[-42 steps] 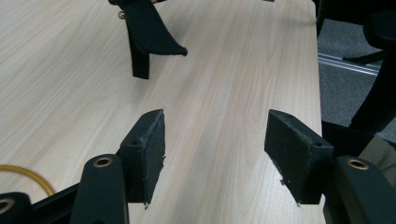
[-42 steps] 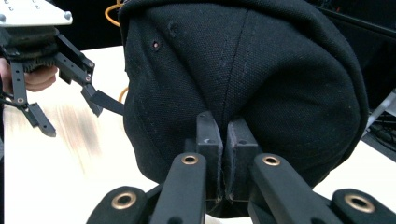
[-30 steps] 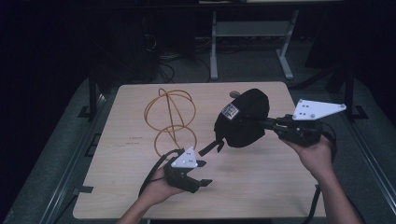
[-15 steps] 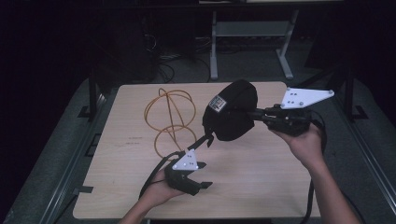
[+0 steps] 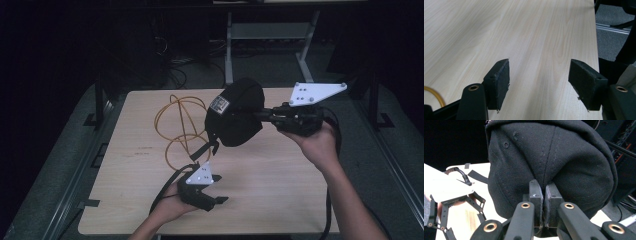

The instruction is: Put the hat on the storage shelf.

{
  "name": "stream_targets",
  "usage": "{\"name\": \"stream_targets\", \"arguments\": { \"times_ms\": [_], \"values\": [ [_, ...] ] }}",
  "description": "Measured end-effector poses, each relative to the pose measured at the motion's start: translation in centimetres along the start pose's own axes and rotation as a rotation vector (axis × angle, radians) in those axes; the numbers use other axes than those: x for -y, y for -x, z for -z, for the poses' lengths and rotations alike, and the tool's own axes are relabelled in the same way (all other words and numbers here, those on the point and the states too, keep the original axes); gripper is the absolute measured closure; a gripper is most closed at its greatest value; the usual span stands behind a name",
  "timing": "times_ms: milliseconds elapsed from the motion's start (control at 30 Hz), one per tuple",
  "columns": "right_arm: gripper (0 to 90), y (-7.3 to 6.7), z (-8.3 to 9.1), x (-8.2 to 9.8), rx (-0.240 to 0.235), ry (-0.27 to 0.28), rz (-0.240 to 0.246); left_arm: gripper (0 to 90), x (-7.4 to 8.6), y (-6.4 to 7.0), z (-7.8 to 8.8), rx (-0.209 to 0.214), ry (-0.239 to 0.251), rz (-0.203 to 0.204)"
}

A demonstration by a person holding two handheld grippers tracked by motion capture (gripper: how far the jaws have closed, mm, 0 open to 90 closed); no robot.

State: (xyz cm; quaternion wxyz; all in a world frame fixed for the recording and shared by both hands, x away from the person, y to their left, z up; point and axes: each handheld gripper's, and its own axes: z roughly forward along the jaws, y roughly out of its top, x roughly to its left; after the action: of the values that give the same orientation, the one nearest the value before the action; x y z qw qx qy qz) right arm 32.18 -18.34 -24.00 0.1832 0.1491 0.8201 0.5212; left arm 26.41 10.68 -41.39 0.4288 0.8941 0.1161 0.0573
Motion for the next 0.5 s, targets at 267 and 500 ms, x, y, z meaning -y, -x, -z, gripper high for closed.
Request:
{"name": "stream_targets", "arguments": {
  "times_ms": [267, 500],
  "values": [
    [86.1, -0.1, -1.7, -2.1, -0.034, 0.001, 0.019, 32.6, -0.2, 0.5, -0.4, 0.011, -0.001, -0.028],
    [86.1, 0.1, -3.1, -3.8, -0.06, 0.016, 0.02, 32.6, -0.2, 0.5, -0.4, 0.015, -0.003, -0.038]
  ]
}}
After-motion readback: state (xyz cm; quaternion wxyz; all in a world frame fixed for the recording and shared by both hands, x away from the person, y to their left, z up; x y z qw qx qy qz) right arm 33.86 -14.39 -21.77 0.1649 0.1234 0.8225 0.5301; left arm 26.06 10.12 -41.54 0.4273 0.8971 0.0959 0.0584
